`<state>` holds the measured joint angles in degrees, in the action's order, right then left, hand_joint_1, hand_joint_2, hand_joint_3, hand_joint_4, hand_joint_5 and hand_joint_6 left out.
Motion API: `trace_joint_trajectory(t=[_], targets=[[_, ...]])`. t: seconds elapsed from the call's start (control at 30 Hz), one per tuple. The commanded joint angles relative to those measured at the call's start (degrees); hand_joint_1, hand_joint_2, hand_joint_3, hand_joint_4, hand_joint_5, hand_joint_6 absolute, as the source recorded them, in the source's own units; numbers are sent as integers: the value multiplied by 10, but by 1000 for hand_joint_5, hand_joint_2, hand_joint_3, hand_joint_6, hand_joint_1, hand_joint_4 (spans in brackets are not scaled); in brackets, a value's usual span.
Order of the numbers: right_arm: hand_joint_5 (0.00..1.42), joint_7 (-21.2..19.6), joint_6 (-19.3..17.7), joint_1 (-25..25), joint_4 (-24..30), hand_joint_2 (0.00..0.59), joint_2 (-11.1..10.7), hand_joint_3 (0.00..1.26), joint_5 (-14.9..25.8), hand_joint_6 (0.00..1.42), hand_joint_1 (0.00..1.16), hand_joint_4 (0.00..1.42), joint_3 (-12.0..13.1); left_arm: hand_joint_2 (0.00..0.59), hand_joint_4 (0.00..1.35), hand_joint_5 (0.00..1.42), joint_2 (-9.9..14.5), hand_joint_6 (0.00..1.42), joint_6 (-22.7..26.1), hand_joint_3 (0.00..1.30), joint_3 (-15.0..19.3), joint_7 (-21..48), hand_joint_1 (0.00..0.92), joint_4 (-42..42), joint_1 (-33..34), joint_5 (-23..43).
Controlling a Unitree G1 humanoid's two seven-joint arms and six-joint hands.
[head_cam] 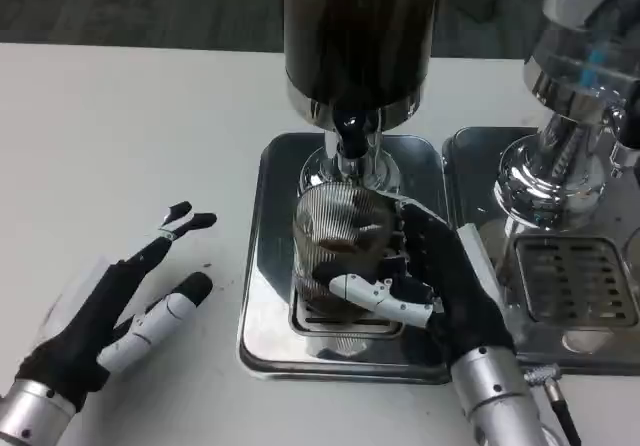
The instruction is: Grasp the cup under the faucet to collect the drink, then remove the cup.
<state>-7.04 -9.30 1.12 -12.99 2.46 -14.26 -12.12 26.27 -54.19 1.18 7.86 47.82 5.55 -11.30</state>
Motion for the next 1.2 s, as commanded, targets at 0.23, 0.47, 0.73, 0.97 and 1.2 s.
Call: trace_joint_trajectory(t=[0.23,0.47,0.73,0.97,1.2], targets=[[505,-38,-27,-21,12,235,14,424,-1,644,1032,496,7,137,0,81,2,0,2,180,-5,6,0,4,6,6],[558,-54,-40,-28,19,234,17,438,1,715,1031,505,10,147,0,83,2,0,6,171,-7,10,0,5,8,6],[571,-63,-41,-34,43,234,13,446,-12,749,1030,514,8,147,0,82,3,0,6,168,-9,7,0,3,11,-3],[585,-65,-31,-39,63,234,6,450,-38,795,1030,514,4,144,0,39,22,0,14,126,-13,-45,0,-36,4,-70],[646,-66,-30,-49,79,234,0,452,-57,956,1020,530,1,135,0,0,41,0,39,54,-23,-75,0,-75,-9,-110]])
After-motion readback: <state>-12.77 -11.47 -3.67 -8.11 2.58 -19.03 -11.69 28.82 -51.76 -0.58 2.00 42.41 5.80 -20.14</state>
